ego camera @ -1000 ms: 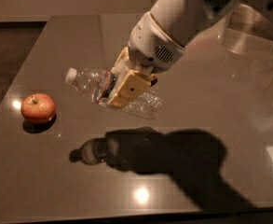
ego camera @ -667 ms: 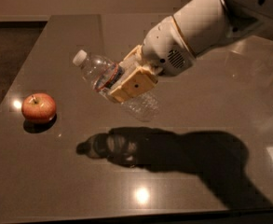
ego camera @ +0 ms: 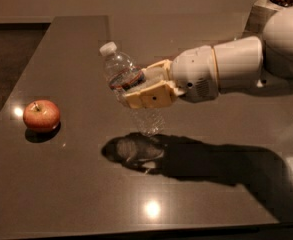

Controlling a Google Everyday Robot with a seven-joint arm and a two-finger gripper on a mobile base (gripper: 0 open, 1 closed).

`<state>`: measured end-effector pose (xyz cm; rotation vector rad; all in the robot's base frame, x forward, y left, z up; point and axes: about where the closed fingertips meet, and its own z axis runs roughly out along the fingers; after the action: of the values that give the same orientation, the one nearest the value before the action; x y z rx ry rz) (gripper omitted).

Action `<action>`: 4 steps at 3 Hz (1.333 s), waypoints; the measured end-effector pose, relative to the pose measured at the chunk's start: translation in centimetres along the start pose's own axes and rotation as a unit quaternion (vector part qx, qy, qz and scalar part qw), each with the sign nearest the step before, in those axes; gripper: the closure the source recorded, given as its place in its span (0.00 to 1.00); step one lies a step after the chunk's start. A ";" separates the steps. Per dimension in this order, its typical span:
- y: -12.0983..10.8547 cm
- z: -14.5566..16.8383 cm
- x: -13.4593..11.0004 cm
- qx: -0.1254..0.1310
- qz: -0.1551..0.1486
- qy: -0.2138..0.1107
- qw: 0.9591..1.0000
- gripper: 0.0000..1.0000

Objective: Place water bottle upright

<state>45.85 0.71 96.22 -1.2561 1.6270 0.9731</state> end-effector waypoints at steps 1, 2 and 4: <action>-0.2 -0.5 0.4 0.016 0.002 -0.063 0.998 1.00; 0.0 -0.9 0.9 0.044 -0.006 -0.108 0.993 1.00; -0.5 -1.7 2.3 0.092 -0.014 -0.150 0.984 1.00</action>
Offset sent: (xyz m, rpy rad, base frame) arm -0.0064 -0.0278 -0.0127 0.2904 -0.1500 -0.1828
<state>45.73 -1.74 94.58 -0.9550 1.4243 0.9227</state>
